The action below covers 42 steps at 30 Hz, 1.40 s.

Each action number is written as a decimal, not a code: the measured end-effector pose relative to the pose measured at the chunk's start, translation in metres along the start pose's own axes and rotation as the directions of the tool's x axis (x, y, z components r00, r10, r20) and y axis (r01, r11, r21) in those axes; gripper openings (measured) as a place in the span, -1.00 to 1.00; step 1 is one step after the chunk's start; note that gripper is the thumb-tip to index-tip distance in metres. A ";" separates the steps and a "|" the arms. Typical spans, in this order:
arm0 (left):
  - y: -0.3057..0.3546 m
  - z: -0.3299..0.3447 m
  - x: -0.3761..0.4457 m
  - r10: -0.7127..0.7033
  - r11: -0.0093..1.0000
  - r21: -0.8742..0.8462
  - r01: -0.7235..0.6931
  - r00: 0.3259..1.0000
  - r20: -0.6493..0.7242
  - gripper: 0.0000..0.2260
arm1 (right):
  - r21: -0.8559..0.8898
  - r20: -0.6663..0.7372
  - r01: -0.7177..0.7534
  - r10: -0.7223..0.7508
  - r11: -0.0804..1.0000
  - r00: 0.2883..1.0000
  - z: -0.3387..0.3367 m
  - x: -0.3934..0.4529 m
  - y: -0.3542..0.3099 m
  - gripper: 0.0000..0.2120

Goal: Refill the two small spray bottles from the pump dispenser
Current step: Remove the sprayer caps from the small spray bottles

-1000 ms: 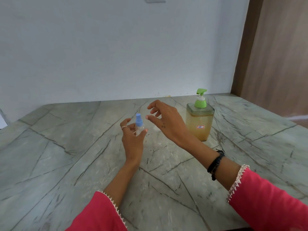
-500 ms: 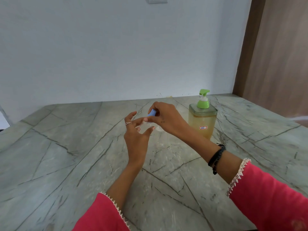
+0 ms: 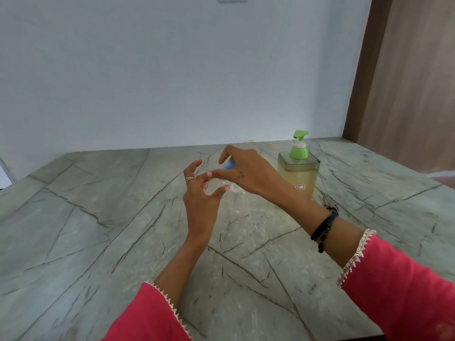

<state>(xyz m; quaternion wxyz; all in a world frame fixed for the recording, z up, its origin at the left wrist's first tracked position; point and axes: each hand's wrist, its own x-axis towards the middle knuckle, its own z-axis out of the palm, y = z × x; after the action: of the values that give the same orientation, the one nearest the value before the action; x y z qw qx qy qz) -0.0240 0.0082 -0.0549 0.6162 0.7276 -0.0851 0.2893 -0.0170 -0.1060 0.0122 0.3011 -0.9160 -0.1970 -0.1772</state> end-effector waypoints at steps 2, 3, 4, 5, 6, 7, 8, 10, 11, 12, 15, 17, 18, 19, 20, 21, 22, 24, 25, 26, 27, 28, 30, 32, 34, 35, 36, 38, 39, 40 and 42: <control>-0.002 0.000 0.001 0.022 1.000 0.009 -0.022 1.000 0.003 -0.44 | -0.038 -0.012 0.081 -0.081 0.996 0.997 0.001 -0.001 0.001 -0.69; -0.004 0.001 0.002 0.023 1.000 0.006 -0.023 1.000 0.001 -0.44 | -0.010 0.000 0.124 -0.124 0.992 0.992 -0.001 0.000 0.002 -0.68; -0.004 0.001 0.002 0.022 1.000 0.001 -0.022 1.000 -0.003 -0.43 | 0.031 0.027 0.168 -0.169 0.985 0.985 -0.003 0.000 0.002 -0.61; -0.005 0.001 0.002 0.023 1.000 0.000 -0.023 1.000 -0.007 -0.42 | 0.067 0.060 0.213 -0.217 0.975 0.974 -0.006 0.001 0.003 -0.52; -0.004 0.002 0.002 0.029 1.000 -0.001 -0.029 1.000 -0.009 -0.42 | 0.096 0.088 0.250 -0.258 0.964 0.962 -0.008 0.001 0.005 -0.45; -0.004 0.002 0.001 0.034 0.999 -0.009 -0.034 0.999 -0.009 -0.43 | 0.124 0.105 0.264 -0.277 0.956 0.955 -0.009 0.001 0.006 -0.39; -0.003 0.002 0.000 0.041 0.999 -0.015 -0.041 0.999 -0.006 -0.46 | 0.151 0.109 0.260 -0.278 0.954 0.954 -0.010 0.000 0.005 -0.34; -0.004 0.003 0.001 0.077 0.997 0.013 -0.076 0.997 -0.004 -0.53 | 0.162 0.096 0.190 -0.207 0.968 0.974 -0.010 -0.002 0.004 -0.29; -0.005 0.002 0.001 0.096 0.995 0.032 -0.096 0.995 -0.001 -0.55 | 0.135 0.077 0.139 -0.151 0.981 0.986 -0.010 -0.004 0.003 -0.33; -0.007 0.001 0.001 0.111 0.993 0.041 -0.111 0.994 0.000 -0.58 | 0.079 0.050 0.107 -0.111 0.991 0.993 -0.010 -0.005 0.003 -0.39; -0.008 0.000 0.002 0.117 0.993 0.024 -0.117 0.993 -0.014 -0.58 | -0.066 -0.020 0.127 -0.128 0.990 0.992 -0.008 -0.008 0.003 -0.51; -0.007 0.001 0.001 0.104 0.994 0.009 -0.104 0.995 -0.001 -0.55 | -0.083 -0.013 0.163 -0.164 0.983 0.986 -0.009 -0.008 0.002 -0.49; -0.006 0.001 0.000 0.091 0.996 -0.002 -0.091 0.996 -0.002 -0.50 | -0.089 0.004 0.190 -0.191 0.978 0.982 -0.011 -0.010 0.002 -0.47; -0.005 0.002 -0.001 0.082 0.996 -0.018 -0.082 0.997 -0.012 -0.46 | -0.098 0.019 0.223 -0.222 0.970 0.975 -0.013 -0.010 0.002 -0.45; -0.003 0.002 -0.002 0.087 0.996 -0.030 -0.087 0.996 -0.020 -0.43 | -0.111 0.035 0.259 -0.257 0.959 0.966 -0.015 -0.011 0.002 -0.45; -0.002 0.003 -0.002 0.106 0.994 -0.032 -0.107 0.994 -0.029 -0.44 | -0.123 0.052 0.288 -0.283 0.950 0.958 -0.016 -0.011 0.003 -0.46; -0.002 0.003 -0.003 0.135 0.990 -0.022 -0.136 0.990 -0.035 -0.48 | -0.129 0.067 0.310 -0.304 0.942 0.950 -0.017 -0.011 0.005 -0.46; -0.003 0.004 -0.003 0.186 0.983 -0.001 -0.186 0.982 -0.030 -0.56 | -0.141 0.087 0.341 -0.331 0.929 0.939 -0.017 -0.011 0.008 -0.47; -0.004 0.004 -0.002 0.197 0.980 0.005 -0.197 0.980 -0.025 -0.58 | -0.143 0.090 0.346 -0.336 0.927 0.938 -0.016 -0.011 0.009 -0.46; -0.005 0.003 -0.002 0.201 0.980 0.006 -0.200 0.979 -0.022 -0.60 | -0.133 0.090 0.335 -0.326 0.933 0.941 -0.016 -0.013 0.008 -0.45; -0.005 0.002 -0.001 0.201 0.980 0.004 -0.201 0.979 -0.025 -0.61 | -0.113 0.088 0.310 -0.301 0.944 0.949 -0.015 -0.014 0.008 -0.43; -0.006 0.001 -0.001 0.203 0.979 0.008 -0.203 0.979 -0.031 -0.60 | -0.089 0.081 0.272 -0.265 0.958 0.961 -0.015 -0.015 0.007 -0.41; -0.007 0.000 -0.001 0.224 0.974 0.039 -0.222 0.974 -0.039 -0.63 | -0.054 0.036 0.186 -0.184 0.981 0.982 -0.014 -0.016 0.006 -0.49; -0.005 -0.001 0.000 0.218 0.975 0.044 -0.217 0.976 -0.018 -0.47 | -0.110 0.008 0.156 -0.156 0.982 0.988 -0.014 -0.015 0.006 -0.66; -0.006 0.001 0.000 0.208 0.978 0.032 -0.207 0.978 -0.011 -0.43 | -0.194 0.009 0.186 -0.188 0.963 0.982 -0.014 -0.014 0.006 -0.76; -0.007 0.001 -0.001 0.213 0.977 0.028 -0.213 0.977 -0.008 -0.51 | -0.209 0.011 0.203 -0.205 0.957 0.979 -0.014 -0.014 0.007 -0.78; -0.009 0.001 -0.001 0.208 0.977 0.037 -0.208 0.978 0.003 -0.57 | -0.208 0.012 0.219 -0.222 0.953 0.975 -0.015 -0.014 0.007 -0.79; -0.011 0.003 0.001 0.193 0.979 0.068 -0.193 0.981 0.012 -0.55 | -0.169 0.009 0.242 -0.244 0.955 0.970 -0.018 -0.013 0.010 -0.81; -0.010 0.004 0.001 0.197 0.977 0.077 -0.198 0.980 0.013 -0.54 | -0.146 0.009 0.253 -0.254 0.956 0.967 -0.020 -0.013 0.012 -0.81; -0.008 0.004 0.001 0.211 0.974 0.079 -0.211 0.977 0.008 -0.53 | -0.131 0.011 0.265 -0.266 0.955 0.964 -0.022 -0.012 0.015 -0.82; -0.006 0.004 0.000 0.249 0.966 0.071 -0.248 0.969 0.001 -0.50 | -0.130 0.025 0.300 -0.299 0.945 0.954 -0.025 -0.012 0.019 -0.83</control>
<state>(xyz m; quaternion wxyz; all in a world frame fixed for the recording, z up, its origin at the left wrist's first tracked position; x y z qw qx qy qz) -0.0196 0.0062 -0.0605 0.5492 0.7315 -0.1630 0.3699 -0.0235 -0.1384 0.0166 0.2088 -0.8939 -0.3224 -0.2313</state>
